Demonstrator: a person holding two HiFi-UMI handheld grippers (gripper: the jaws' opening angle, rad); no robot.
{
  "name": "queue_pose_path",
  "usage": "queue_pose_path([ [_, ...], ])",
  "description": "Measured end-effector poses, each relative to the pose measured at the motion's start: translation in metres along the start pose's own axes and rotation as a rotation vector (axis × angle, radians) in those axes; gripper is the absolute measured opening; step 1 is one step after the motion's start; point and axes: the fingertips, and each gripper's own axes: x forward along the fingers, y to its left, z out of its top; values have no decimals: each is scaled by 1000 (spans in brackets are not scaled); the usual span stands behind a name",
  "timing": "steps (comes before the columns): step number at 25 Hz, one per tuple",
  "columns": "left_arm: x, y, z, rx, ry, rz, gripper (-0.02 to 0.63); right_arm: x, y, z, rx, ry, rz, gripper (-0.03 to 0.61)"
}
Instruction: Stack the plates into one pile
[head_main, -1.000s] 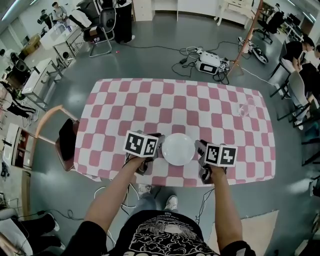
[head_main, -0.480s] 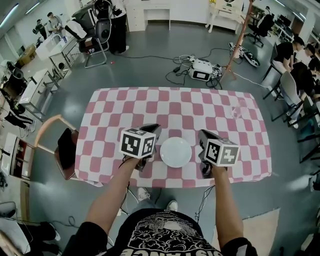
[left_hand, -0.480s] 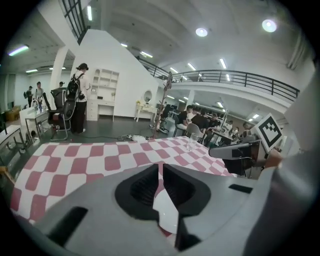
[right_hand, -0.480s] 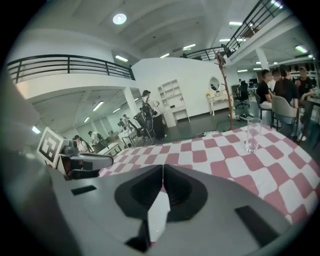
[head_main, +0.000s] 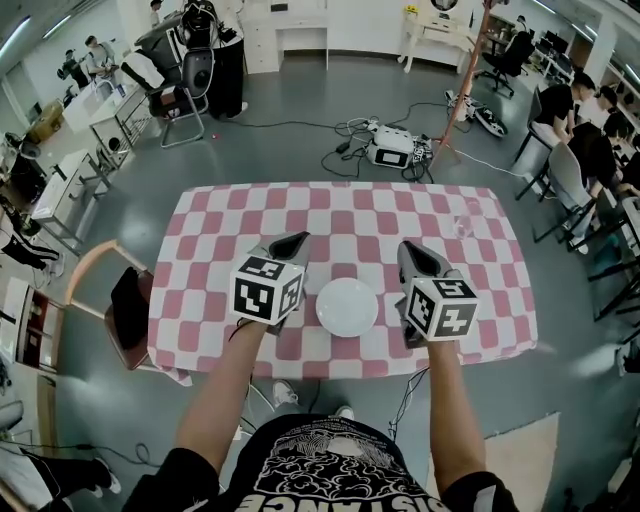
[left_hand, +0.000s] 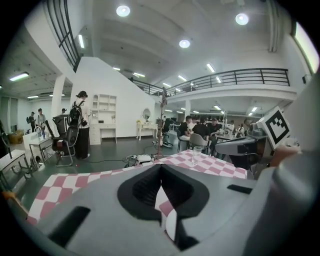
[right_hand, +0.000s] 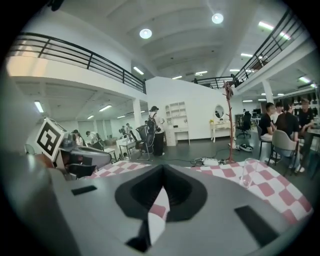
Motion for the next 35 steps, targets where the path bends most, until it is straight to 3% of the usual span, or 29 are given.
queue_pose_path([
  [10,-17,9,21,55,-95,34,6,-13,-1,29,-65,-141,-37,5],
  [15,-21,18,23,85,-103,66,6,-12,-1,30,-70,-150,-45,5],
  [35,-16,21,7,53,-77,60,6,-4,2,29,-80,-144,-36,5],
])
